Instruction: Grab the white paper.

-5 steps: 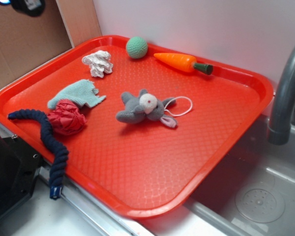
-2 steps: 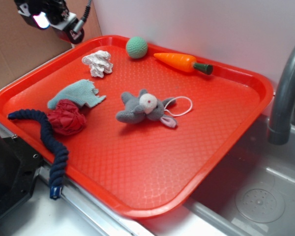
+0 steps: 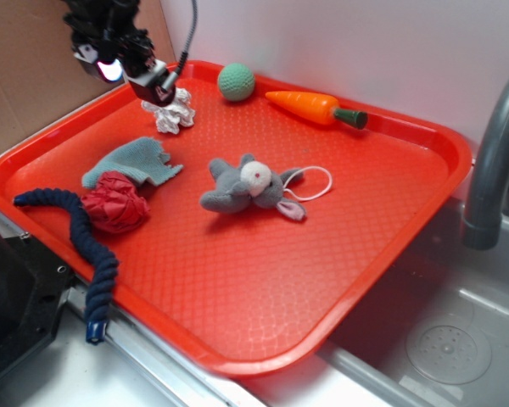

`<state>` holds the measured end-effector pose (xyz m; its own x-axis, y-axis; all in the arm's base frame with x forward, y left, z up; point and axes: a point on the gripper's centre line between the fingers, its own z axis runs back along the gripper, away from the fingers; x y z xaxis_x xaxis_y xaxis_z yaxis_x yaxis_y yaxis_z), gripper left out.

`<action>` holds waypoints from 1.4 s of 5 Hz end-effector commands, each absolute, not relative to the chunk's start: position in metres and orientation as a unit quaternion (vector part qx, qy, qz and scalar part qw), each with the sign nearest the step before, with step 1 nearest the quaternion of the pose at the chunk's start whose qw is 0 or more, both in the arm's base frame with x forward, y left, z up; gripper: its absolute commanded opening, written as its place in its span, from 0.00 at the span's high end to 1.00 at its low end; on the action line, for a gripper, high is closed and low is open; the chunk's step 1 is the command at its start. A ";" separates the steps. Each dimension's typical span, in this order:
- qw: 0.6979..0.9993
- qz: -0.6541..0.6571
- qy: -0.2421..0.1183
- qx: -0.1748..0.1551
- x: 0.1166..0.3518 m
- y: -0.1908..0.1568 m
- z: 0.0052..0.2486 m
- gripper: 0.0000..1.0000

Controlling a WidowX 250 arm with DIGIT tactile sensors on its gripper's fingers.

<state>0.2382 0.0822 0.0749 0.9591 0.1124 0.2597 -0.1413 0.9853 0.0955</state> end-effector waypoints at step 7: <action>0.997 0.025 -0.024 0.065 0.257 0.077 0.098 1.00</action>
<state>0.2455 0.0719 0.0774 0.9978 0.0654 -0.0147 -0.0633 0.9914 0.1149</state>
